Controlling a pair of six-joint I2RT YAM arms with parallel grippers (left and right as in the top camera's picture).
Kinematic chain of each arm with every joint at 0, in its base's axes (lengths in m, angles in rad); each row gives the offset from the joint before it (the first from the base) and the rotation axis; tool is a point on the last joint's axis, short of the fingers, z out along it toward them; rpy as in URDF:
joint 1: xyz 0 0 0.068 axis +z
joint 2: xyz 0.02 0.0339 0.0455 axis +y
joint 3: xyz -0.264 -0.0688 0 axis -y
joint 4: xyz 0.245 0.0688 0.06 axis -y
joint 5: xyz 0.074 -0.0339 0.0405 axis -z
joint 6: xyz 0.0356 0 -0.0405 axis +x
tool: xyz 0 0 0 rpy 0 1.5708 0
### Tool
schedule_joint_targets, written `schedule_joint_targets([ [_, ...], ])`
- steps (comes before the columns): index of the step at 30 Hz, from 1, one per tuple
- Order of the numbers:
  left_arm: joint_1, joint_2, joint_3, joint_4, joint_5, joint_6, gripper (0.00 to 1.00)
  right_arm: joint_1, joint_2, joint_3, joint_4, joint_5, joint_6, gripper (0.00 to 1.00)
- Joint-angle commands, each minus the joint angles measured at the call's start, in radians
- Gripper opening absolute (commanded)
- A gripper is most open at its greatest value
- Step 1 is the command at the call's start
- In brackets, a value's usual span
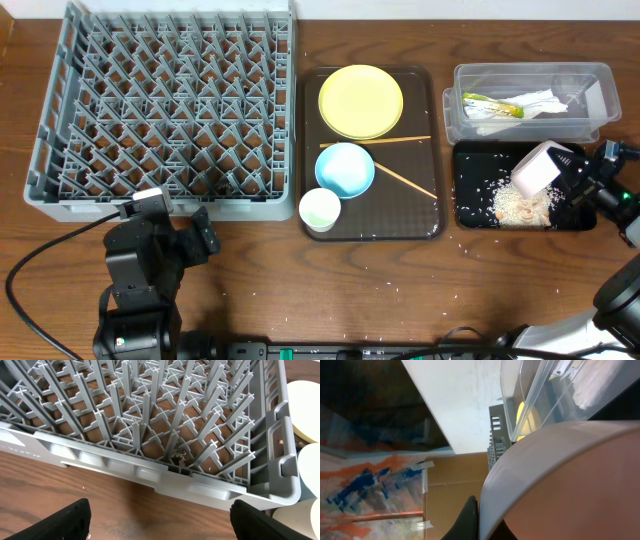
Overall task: Sort waste into correct bins and load items into the dishwasher
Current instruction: 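Tip the pink plate over the black tray to dump the rice, then return the pink plate to the brown tray and release it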
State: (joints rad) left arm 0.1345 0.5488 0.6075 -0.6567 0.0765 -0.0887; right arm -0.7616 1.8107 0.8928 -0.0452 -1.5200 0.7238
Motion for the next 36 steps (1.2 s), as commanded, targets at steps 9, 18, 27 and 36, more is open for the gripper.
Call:
schedule_joint_targets([
  [9, -0.002, -0.001, 0.018, -0.002, 0.01, 0.006, 0.9, 0.072, -0.034, 0.002, 0.0, 0.0, 0.0, 0.01],
  [18, -0.002, -0.001, 0.018, -0.002, 0.01, 0.006, 0.91, 0.264, -0.237, 0.002, -0.037, 0.214, 0.0, 0.01],
  [27, -0.002, -0.001, 0.018, -0.002, 0.01, 0.006, 0.9, 0.56, -0.488, 0.067, -0.349, 0.659, -0.151, 0.01],
  [36, -0.002, -0.001, 0.018, -0.002, 0.01, 0.006, 0.91, 1.01, -0.473, 0.227, -0.663, 1.279, -0.284, 0.01],
])
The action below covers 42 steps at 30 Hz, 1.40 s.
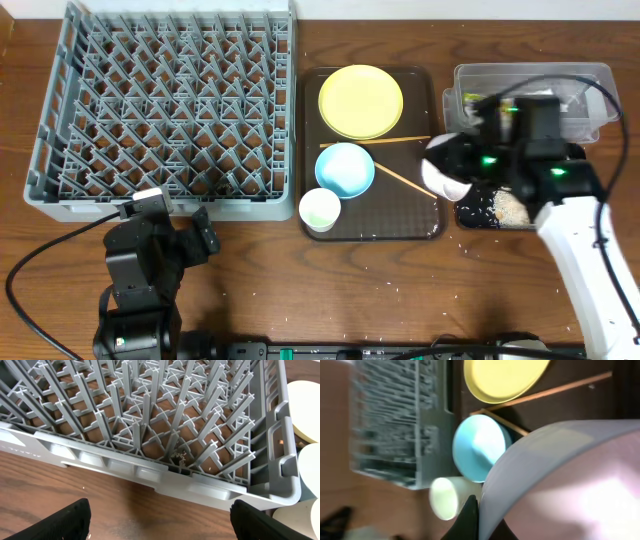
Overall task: Sort waste into correct bins and load items into the dishwasher
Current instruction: 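Return the pink plate to the brown tray and release it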
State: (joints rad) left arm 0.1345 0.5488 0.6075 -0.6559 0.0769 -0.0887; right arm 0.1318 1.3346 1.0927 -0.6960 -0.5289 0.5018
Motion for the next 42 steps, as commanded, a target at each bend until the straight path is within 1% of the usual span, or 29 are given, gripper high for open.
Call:
schedule_joint_targets([
  [1, -0.002, -0.001, 0.018, -0.003, 0.01, 0.006, 0.91, 0.162, 0.015, 0.027, -0.012, 0.32, -0.062, 0.01],
  [4, -0.002, -0.001, 0.018, -0.003, 0.01, 0.006, 0.9, 0.269, 0.068, 0.027, -0.011, 0.396, -0.044, 0.01],
  [8, -0.002, -0.001, 0.018, -0.003, 0.01, 0.006, 0.9, 0.36, 0.175, 0.027, 0.0, 0.409, -0.035, 0.01],
  [13, -0.002, -0.002, 0.018, -0.003, 0.01, 0.006, 0.91, 0.407, 0.292, 0.027, -0.003, 0.404, -0.032, 0.01],
  [22, -0.002, -0.001, 0.018, -0.003, 0.01, 0.006, 0.91, 0.418, 0.407, 0.026, -0.08, 0.39, -0.028, 0.02],
  [24, -0.002, -0.001, 0.018, -0.003, 0.01, 0.006, 0.9, 0.418, 0.422, 0.026, -0.078, 0.389, -0.027, 0.08],
  [27, -0.002, -0.001, 0.018, -0.003, 0.01, 0.006, 0.9, 0.417, 0.42, 0.032, -0.08, 0.381, -0.028, 0.24],
  [30, -0.002, -0.001, 0.018, -0.003, 0.01, 0.006, 0.9, 0.405, 0.417, 0.068, -0.103, 0.343, -0.028, 0.27],
  [35, -0.002, -0.001, 0.018, -0.003, 0.01, 0.006, 0.9, 0.378, 0.396, 0.233, -0.232, 0.333, -0.039, 0.3],
  [38, -0.002, -0.001, 0.018, -0.003, 0.01, 0.006, 0.9, 0.363, 0.389, 0.346, -0.285, 0.333, -0.067, 0.44],
  [40, -0.002, -0.001, 0.018, -0.003, 0.01, 0.006, 0.9, 0.36, 0.389, 0.402, -0.288, 0.328, -0.085, 0.5],
  [42, -0.002, -0.001, 0.018, -0.003, 0.01, 0.006, 0.9, 0.363, 0.389, 0.422, -0.273, 0.325, -0.085, 0.52],
])
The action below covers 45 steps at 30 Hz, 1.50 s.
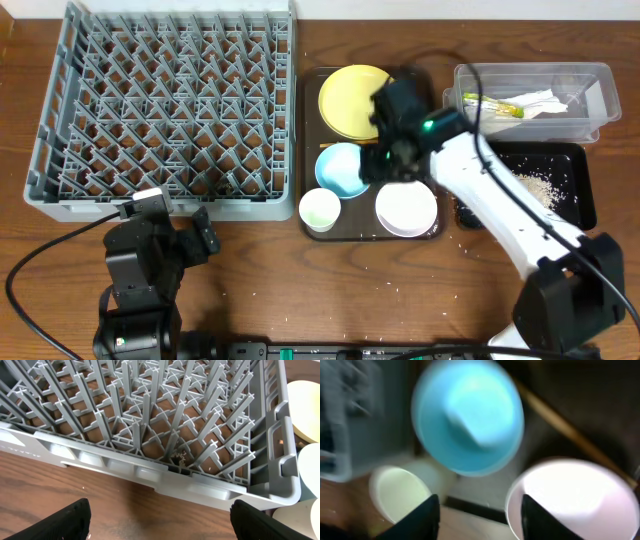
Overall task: Sort waste into correct bins and load items into the dishwasher
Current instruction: 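Return the pink plate to the brown tray and release it, then grasp the white cup with the right gripper and lift it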
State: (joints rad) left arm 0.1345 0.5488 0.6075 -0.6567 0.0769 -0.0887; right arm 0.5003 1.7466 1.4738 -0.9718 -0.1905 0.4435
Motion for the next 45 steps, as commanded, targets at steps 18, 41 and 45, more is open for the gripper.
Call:
schedule_joint_targets([
  [18, -0.002, -0.002, 0.018, -0.002, 0.01, 0.006, 0.9, 0.144, 0.144, 0.023, -0.021, -0.043, 0.042, 0.53],
  [41, -0.002, -0.002, 0.018, -0.004, 0.089, 0.0, 0.9, 0.19, 0.257, 0.018, -0.059, -0.019, 0.076, 0.01],
  [45, -0.002, -0.001, 0.024, 0.042, 0.187, -0.08, 0.9, 0.151, 0.228, 0.05, -0.126, -0.037, 0.063, 0.01],
])
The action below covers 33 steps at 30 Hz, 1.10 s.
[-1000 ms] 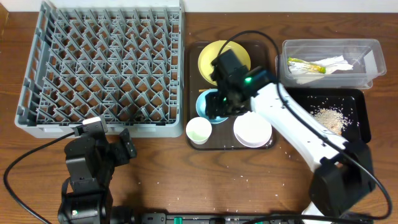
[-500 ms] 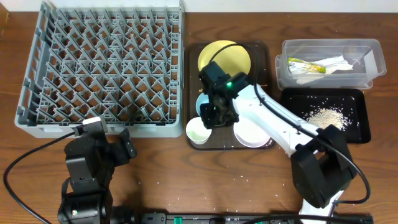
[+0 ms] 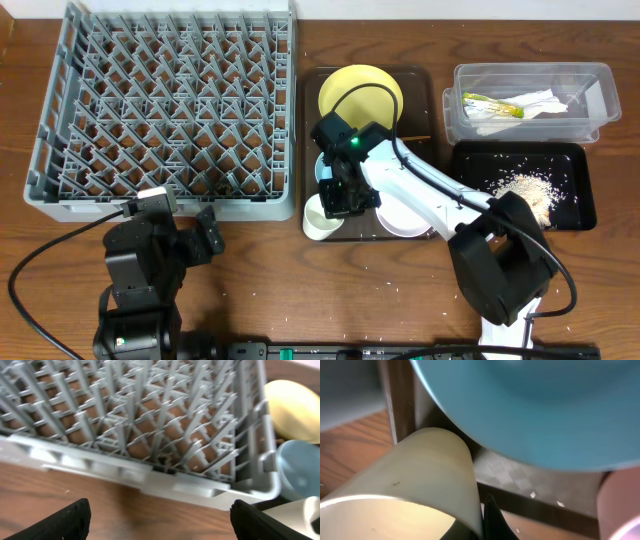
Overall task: Sort waste into correct bins and load items into the dishwasher
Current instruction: 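Grasp the white cup with the right gripper and lift it, then move the white cup left and hand it to the left gripper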
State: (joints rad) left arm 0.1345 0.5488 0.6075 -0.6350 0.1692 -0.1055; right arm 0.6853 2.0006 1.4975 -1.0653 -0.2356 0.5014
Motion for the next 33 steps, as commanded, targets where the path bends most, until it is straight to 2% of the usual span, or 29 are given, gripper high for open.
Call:
schedule_joint_targets([
  [1, -0.002, 0.0, 0.028, 0.033, 0.12, -0.098, 0.9, -0.045, -0.037, 0.035, -0.045, -0.002, -0.009, 0.01],
  [5, -0.002, 0.036, 0.092, 0.065, 0.242, -0.315, 0.9, -0.118, -0.143, 0.067, -0.08, -0.01, -0.06, 0.01],
  [9, -0.002, 0.13, 0.182, 0.078, 0.391, -0.41, 0.91, -0.212, -0.245, 0.078, -0.045, -0.009, -0.101, 0.01],
  [12, -0.002, 0.251, 0.243, 0.142, 0.54, -0.494, 0.9, -0.29, -0.301, 0.078, 0.031, -0.013, -0.119, 0.01],
  [15, -0.002, 0.395, 0.291, 0.245, 0.721, -0.566, 0.9, -0.351, -0.326, 0.078, 0.134, -0.081, -0.141, 0.01],
  [17, -0.002, 0.537, 0.317, 0.392, 0.925, -0.639, 0.9, -0.386, -0.324, 0.076, 0.225, -0.174, -0.144, 0.01],
  [19, -0.002, 0.643, 0.319, 0.556, 1.085, -0.751, 0.9, -0.406, -0.309, 0.071, 0.294, -0.235, -0.143, 0.01],
  [21, -0.002, 0.736, 0.319, 0.688, 1.175, -0.924, 0.9, -0.42, -0.285, 0.069, 0.348, -0.327, -0.144, 0.01],
  [24, -0.002, 0.842, 0.319, 0.72, 1.236, -1.119, 0.91, -0.425, -0.239, 0.065, 0.433, -0.505, -0.167, 0.01],
  [30, -0.002, 0.937, 0.319, 0.829, 1.404, -1.111, 0.9, -0.418, -0.119, 0.059, 0.603, -0.806, -0.181, 0.01],
  [33, -0.002, 0.94, 0.317, 0.844, 1.402, -1.071, 0.9, -0.409, -0.05, 0.059, 0.734, -1.008, -0.181, 0.01],
])
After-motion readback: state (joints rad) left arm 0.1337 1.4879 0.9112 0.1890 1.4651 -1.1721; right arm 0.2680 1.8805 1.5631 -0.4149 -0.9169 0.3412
